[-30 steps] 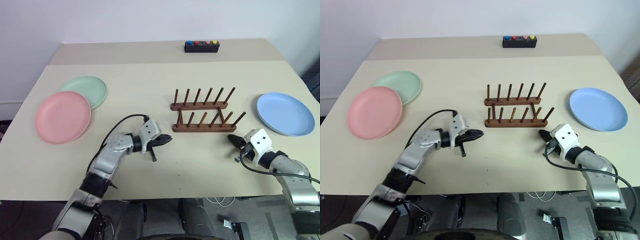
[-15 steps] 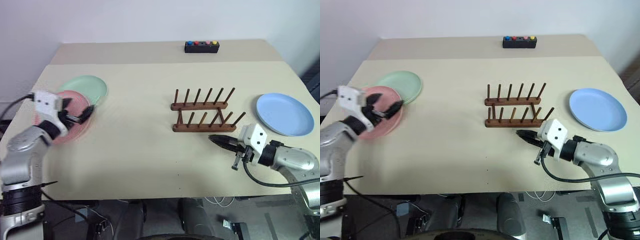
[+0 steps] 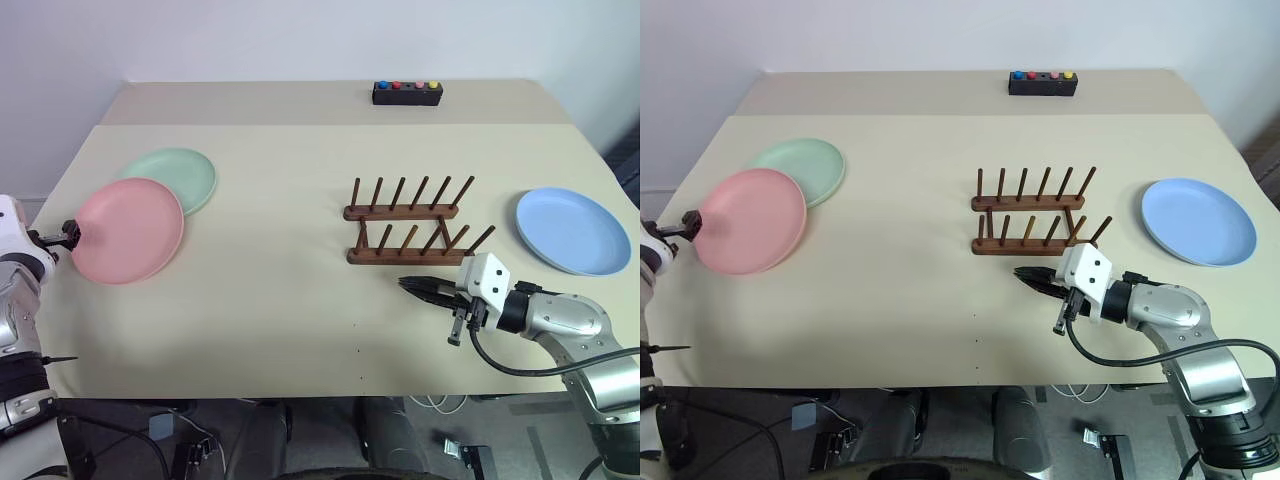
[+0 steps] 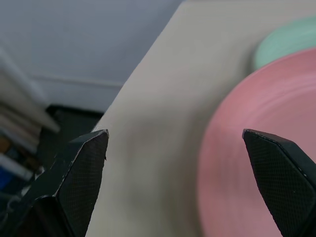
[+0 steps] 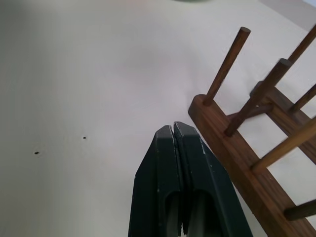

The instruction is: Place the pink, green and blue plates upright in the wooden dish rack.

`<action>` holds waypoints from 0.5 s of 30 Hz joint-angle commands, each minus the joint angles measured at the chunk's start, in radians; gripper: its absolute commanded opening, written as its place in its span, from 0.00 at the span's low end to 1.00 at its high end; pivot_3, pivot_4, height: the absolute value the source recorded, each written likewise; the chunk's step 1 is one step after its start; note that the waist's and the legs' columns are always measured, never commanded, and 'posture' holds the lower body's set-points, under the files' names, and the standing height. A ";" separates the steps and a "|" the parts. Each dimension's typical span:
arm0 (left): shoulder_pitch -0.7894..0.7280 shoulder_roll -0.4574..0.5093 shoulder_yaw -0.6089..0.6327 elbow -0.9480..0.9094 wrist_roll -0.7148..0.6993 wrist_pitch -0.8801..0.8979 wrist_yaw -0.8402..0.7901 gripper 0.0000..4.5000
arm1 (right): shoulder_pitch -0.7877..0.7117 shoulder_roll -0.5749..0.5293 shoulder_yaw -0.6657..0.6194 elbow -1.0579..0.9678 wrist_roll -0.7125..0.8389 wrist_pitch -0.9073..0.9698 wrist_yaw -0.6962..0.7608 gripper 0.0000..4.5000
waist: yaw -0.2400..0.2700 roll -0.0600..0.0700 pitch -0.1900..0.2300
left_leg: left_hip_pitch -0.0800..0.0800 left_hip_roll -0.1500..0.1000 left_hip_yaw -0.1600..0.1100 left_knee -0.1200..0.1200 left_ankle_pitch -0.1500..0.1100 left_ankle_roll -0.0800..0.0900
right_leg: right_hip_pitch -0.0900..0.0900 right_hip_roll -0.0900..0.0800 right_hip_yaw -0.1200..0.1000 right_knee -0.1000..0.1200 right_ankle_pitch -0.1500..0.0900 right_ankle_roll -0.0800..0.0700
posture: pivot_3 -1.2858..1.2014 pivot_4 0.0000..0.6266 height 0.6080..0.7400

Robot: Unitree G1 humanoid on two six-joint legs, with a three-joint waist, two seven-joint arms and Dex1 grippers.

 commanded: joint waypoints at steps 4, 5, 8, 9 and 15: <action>-0.050 0.017 -0.055 0.111 -0.013 0.025 -0.083 0.80 | -0.019 0.002 -0.013 -0.053 0.006 0.002 -0.025 0.00 | -0.002 0.000 0.000 | 0.000 0.000 0.000 0.000 0.000 0.000 | 0.000 0.000 0.000 0.000 0.000 0.000 | 0.52 0.24 1.00; -0.052 0.015 -0.053 0.120 -0.016 0.025 -0.083 0.69 | -0.017 0.002 -0.015 -0.056 0.006 0.003 -0.028 0.00 | -0.002 0.000 0.000 | 0.000 0.000 0.000 0.000 0.000 0.000 | 0.000 0.000 0.000 0.000 0.000 0.000 | 0.52 0.24 1.00; -0.043 0.000 -0.028 0.113 -0.049 0.019 -0.095 0.33 | -0.002 -0.001 -0.025 -0.065 0.007 0.003 -0.034 0.00 | -0.003 0.000 0.000 | 0.000 0.000 0.000 0.000 0.000 0.000 | -0.001 0.000 0.000 0.000 0.000 0.000 | 0.52 0.24 1.00; -0.039 -0.001 -0.025 0.108 -0.057 0.020 -0.098 0.22 | 0.002 -0.002 -0.026 -0.066 0.007 0.002 -0.035 0.00 | -0.003 0.000 0.000 | 0.000 0.000 0.000 0.000 0.000 0.000 | -0.001 0.000 0.000 0.000 0.000 0.000 | 0.52 0.24 1.00; 0.039 -0.019 0.015 0.050 -0.120 -0.050 -0.190 0.00 | 0.012 -0.009 -0.039 -0.070 0.012 0.000 -0.037 0.00 | -0.001 0.001 -0.001 | 0.001 0.000 0.000 0.000 0.000 0.000 | 0.001 -0.001 0.000 0.001 0.000 0.000 | 0.52 0.24 1.00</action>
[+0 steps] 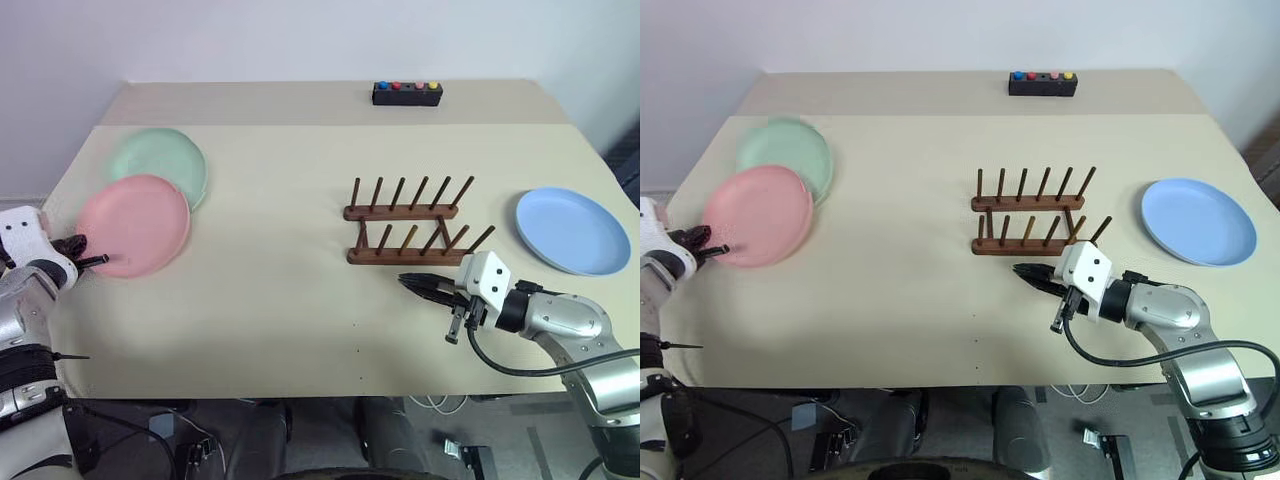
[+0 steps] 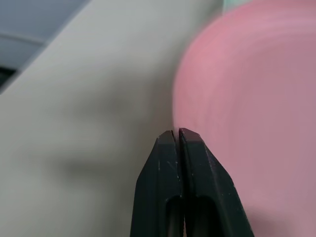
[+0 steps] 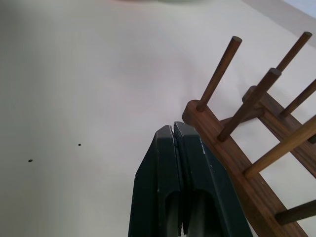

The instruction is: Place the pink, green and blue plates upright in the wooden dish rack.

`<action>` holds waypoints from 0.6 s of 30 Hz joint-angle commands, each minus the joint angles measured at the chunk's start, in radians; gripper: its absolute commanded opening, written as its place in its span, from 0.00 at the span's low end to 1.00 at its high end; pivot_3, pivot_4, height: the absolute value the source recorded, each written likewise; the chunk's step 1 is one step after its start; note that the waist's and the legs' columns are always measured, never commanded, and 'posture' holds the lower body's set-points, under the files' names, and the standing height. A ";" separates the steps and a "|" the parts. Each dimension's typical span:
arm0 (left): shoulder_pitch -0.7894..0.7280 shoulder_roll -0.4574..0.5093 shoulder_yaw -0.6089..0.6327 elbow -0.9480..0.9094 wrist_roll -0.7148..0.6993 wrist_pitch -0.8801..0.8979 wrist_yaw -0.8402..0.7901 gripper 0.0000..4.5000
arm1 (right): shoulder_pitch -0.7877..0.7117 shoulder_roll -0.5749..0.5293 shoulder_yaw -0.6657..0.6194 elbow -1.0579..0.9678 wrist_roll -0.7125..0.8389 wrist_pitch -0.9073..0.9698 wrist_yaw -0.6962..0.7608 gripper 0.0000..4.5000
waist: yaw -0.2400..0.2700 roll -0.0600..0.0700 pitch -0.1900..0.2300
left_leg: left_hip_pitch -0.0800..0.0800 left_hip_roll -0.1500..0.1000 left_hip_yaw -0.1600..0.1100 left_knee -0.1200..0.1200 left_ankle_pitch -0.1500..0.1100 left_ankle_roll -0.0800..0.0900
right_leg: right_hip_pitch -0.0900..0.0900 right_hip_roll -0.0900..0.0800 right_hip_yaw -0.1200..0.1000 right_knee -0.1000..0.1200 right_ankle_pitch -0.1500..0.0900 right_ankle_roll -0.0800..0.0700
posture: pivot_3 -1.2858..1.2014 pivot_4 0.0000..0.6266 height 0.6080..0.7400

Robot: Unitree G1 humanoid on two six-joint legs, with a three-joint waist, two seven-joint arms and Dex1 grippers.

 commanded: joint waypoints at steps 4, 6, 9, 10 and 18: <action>0.106 -0.039 0.053 -0.154 -0.106 -0.084 -0.134 0.00 | -0.013 -0.013 -0.041 -0.038 0.015 -0.006 0.002 0.00 | 0.000 -0.001 0.000 | 0.000 0.000 0.000 0.000 0.000 0.000 | 0.000 0.000 0.000 0.000 0.000 0.000 | 0.52 0.24 1.00; 0.133 -0.057 0.068 -0.214 -0.143 -0.090 -0.152 0.00 | -0.025 -0.015 -0.039 -0.038 0.016 -0.003 0.005 0.00 | 0.001 -0.001 0.000 | 0.000 0.000 0.000 0.000 0.000 0.000 | 0.000 0.000 0.000 0.000 0.000 0.000 | 0.52 0.24 1.00; 0.135 -0.081 0.105 -0.278 -0.197 -0.083 -0.134 0.00 | -0.043 -0.017 -0.036 -0.038 0.013 -0.005 0.010 0.00 | 0.001 -0.001 0.000 | 0.000 0.000 0.000 0.000 0.000 0.000 | 0.000 0.000 0.000 0.000 0.000 0.000 | 0.52 0.24 1.00; 0.126 -0.091 0.121 -0.306 -0.220 -0.084 -0.124 0.00 | -0.053 -0.017 -0.036 -0.039 0.013 -0.005 0.009 0.00 | 0.000 -0.001 0.000 | -0.001 0.000 0.000 0.000 0.000 0.000 | 0.000 0.000 0.000 0.000 0.000 0.000 | 0.52 0.24 1.00; -0.063 -0.127 0.022 -0.576 -0.238 -0.089 0.018 0.00 | -0.211 -0.005 -0.027 -0.059 0.020 0.026 -0.021 0.00 | 0.004 -0.003 0.001 | -0.003 0.000 -0.001 0.002 0.000 0.000 | -0.001 0.000 -0.001 -0.001 0.000 0.000 | 0.52 0.24 1.00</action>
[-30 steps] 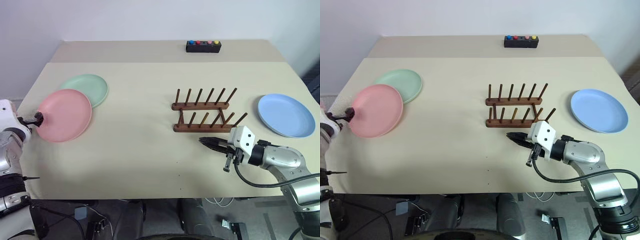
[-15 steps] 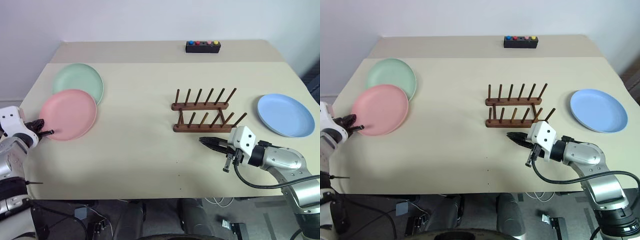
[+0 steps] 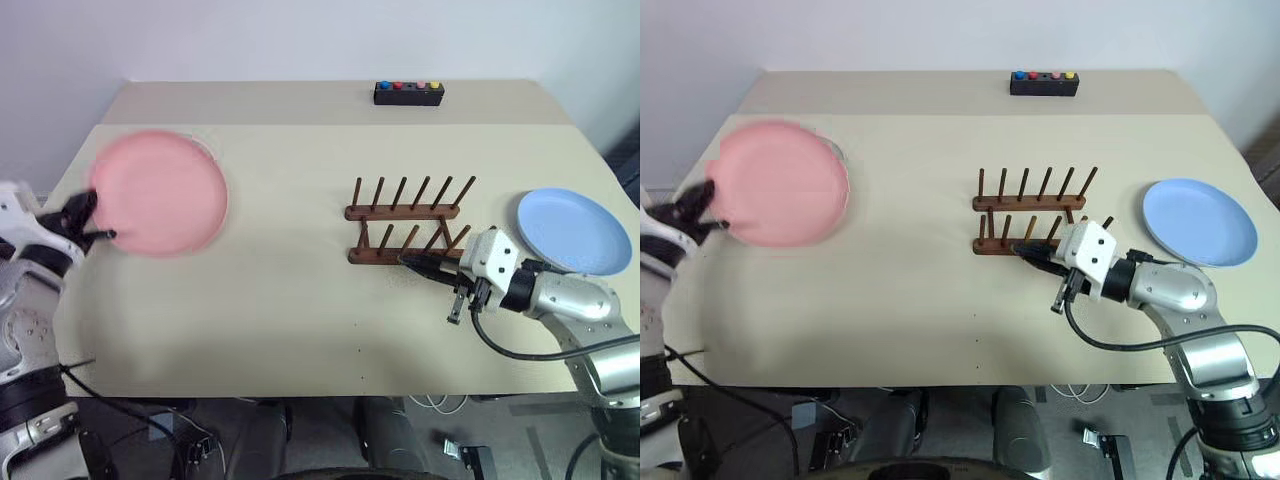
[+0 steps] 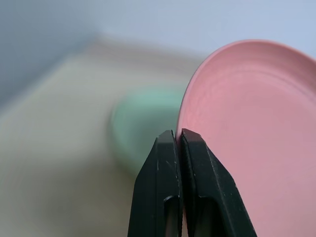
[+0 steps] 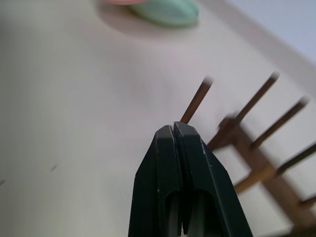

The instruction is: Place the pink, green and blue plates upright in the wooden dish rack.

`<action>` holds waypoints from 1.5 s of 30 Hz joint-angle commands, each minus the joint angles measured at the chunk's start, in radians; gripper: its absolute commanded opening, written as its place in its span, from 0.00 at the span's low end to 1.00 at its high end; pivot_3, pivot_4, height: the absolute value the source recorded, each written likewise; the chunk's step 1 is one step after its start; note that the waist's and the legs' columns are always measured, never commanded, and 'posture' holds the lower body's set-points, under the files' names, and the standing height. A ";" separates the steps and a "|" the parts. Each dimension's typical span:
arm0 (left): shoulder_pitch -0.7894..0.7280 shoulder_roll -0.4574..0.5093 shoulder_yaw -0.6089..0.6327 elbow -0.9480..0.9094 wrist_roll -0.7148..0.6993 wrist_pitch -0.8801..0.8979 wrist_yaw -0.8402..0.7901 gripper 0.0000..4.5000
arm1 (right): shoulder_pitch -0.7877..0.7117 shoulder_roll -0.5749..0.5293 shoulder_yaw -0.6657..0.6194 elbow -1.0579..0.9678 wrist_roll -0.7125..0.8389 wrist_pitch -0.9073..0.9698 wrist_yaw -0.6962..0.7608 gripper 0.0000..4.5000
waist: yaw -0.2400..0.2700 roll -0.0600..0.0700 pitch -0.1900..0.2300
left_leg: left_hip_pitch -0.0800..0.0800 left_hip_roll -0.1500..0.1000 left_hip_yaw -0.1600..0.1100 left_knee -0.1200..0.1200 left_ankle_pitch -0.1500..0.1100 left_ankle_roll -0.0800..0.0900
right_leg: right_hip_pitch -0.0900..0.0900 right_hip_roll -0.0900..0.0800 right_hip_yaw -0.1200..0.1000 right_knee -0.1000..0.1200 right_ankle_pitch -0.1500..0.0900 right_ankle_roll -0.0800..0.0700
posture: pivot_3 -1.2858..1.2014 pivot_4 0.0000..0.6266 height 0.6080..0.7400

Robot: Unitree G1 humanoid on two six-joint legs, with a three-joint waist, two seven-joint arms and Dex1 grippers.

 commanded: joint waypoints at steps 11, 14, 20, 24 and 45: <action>-0.351 -0.238 -0.380 -0.232 0.289 -0.125 0.345 0.00 | -0.360 0.101 0.208 0.119 -0.415 -0.213 -0.220 0.11 | -0.006 0.000 0.000 | -0.005 0.000 0.000 -0.001 0.001 -0.001 | -0.007 0.000 0.000 0.000 0.000 0.000 | 0.52 0.24 1.00; -0.367 -0.333 -0.474 -0.289 0.362 -0.107 0.426 0.00 | -0.419 0.124 0.256 0.175 -0.546 -0.286 -0.286 0.40 | -0.005 0.000 0.000 | -0.006 0.000 0.001 -0.001 0.001 -0.001 | -0.008 0.000 0.001 0.000 0.001 0.000 | 0.52 0.24 1.00; -0.381 -0.448 -0.545 -0.330 0.412 -0.040 0.486 0.00 | -0.481 0.124 0.305 0.253 -0.725 -0.435 -0.386 0.98 | -0.007 0.000 0.000 | -0.006 -0.001 0.001 -0.002 0.001 -0.001 | -0.009 0.000 0.001 0.001 0.001 0.000 | 0.52 0.24 1.00; -0.381 -0.478 -0.581 -0.353 0.395 -0.008 0.456 0.00 | -0.508 0.128 0.328 0.306 -0.809 -0.496 -0.425 0.98 | -0.007 0.000 0.000 | -0.006 -0.001 0.001 -0.001 0.001 -0.002 | -0.009 0.001 0.001 0.001 0.001 0.000 | 0.52 0.24 1.00; -0.363 -0.526 -0.597 -0.396 0.378 0.074 0.392 0.00 | -0.511 0.153 0.330 0.376 -0.895 -0.575 -0.485 0.01 | -0.007 0.000 0.000 | -0.006 -0.001 0.001 -0.001 0.001 -0.002 | -0.008 0.001 0.001 0.001 0.001 0.000 | 0.52 0.24 1.00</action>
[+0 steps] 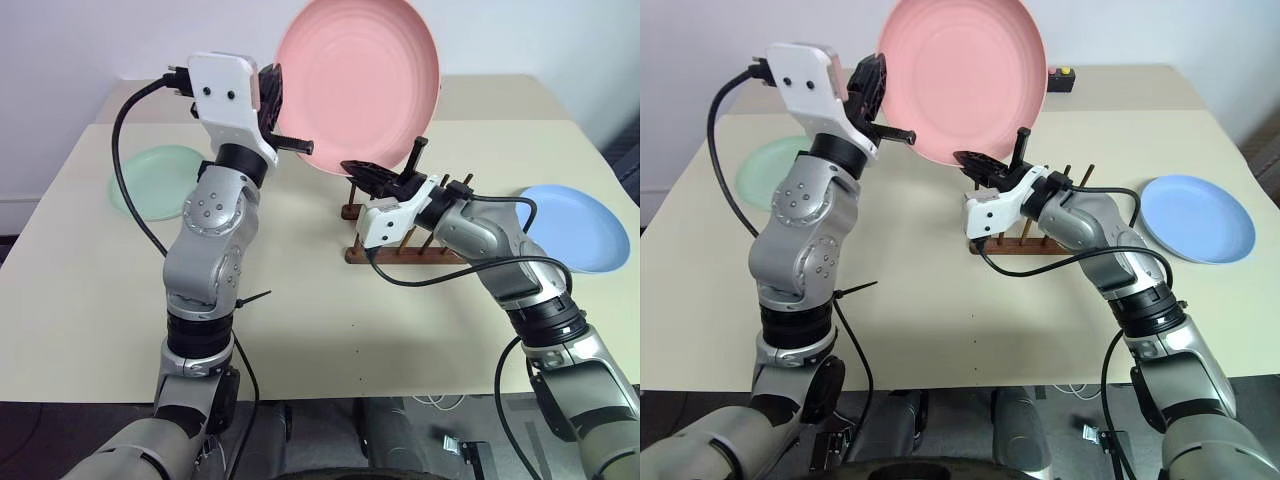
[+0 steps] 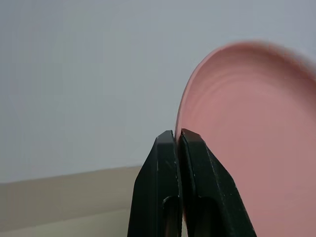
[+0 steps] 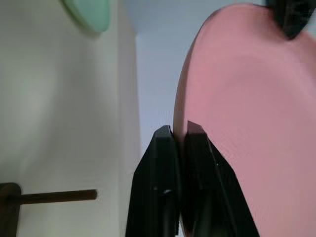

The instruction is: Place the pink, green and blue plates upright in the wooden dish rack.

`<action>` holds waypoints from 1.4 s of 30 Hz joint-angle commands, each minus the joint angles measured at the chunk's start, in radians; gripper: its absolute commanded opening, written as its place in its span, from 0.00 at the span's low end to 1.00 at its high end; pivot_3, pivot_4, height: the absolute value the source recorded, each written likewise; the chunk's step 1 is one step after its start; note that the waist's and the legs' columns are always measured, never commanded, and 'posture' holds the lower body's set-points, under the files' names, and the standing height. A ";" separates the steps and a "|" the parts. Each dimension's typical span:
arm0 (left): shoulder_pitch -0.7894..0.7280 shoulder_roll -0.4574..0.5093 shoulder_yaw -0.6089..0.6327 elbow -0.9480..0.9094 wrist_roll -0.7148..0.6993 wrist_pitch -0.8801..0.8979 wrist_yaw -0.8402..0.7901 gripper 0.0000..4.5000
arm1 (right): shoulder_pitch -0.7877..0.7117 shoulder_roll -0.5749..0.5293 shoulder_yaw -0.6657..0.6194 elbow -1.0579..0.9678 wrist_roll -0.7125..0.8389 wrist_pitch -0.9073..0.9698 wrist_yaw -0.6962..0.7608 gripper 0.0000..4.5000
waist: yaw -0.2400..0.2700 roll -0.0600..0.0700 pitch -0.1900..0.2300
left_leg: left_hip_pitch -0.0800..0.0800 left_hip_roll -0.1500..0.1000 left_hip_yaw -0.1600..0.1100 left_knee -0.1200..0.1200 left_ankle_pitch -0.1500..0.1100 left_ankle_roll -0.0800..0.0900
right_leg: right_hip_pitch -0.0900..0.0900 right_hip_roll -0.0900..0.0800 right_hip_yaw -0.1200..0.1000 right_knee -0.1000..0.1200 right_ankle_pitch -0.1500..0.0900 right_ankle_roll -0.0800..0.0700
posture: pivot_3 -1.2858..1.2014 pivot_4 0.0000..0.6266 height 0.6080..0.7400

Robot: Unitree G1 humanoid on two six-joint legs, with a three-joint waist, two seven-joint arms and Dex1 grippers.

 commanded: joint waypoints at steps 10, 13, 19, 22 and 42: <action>-0.069 -0.088 0.204 -0.070 -0.244 -0.047 -0.021 0.64 | 0.005 -0.012 -0.038 -0.031 -0.019 -0.025 -0.036 0.00 | -0.002 0.000 0.000 | 0.000 0.000 0.000 0.000 0.000 0.000 | 0.000 0.000 0.000 0.000 0.000 0.000 | 0.52 0.24 1.00; -0.112 -0.075 0.301 -0.042 -0.274 -0.103 0.031 0.96 | 0.000 -0.023 -0.056 -0.030 -0.011 -0.039 -0.046 0.00 | -0.002 0.000 0.000 | 0.000 0.000 0.000 0.000 0.000 0.000 | 0.000 0.000 0.000 0.000 0.000 0.000 | 0.52 0.24 1.00; -0.096 0.044 0.355 0.063 -0.209 -0.153 0.051 0.98 | 0.031 -0.025 -0.192 -0.071 0.234 0.013 0.005 0.00 | 0.003 0.000 0.000 | 0.000 0.000 0.000 0.000 0.000 0.000 | 0.001 0.000 0.000 0.000 0.000 0.000 | 0.52 0.24 1.00; 0.019 0.155 0.250 0.095 -0.149 -0.155 -0.088 0.98 | 0.068 -0.016 -0.293 -0.165 0.509 0.150 0.097 0.00 | 0.002 0.000 0.000 | 0.000 0.000 0.000 0.000 0.000 0.000 | 0.001 0.000 0.000 0.000 0.000 0.000 | 0.52 0.24 1.00; 0.549 0.439 -0.036 0.045 -0.202 -0.191 -0.747 0.98 | 0.464 -0.095 -0.765 -0.462 1.600 0.905 0.185 0.00 | 0.004 0.004 0.000 | 0.002 0.001 0.000 0.000 -0.001 0.002 | 0.003 0.000 0.000 0.000 -0.001 -0.003 | 0.52 0.24 1.00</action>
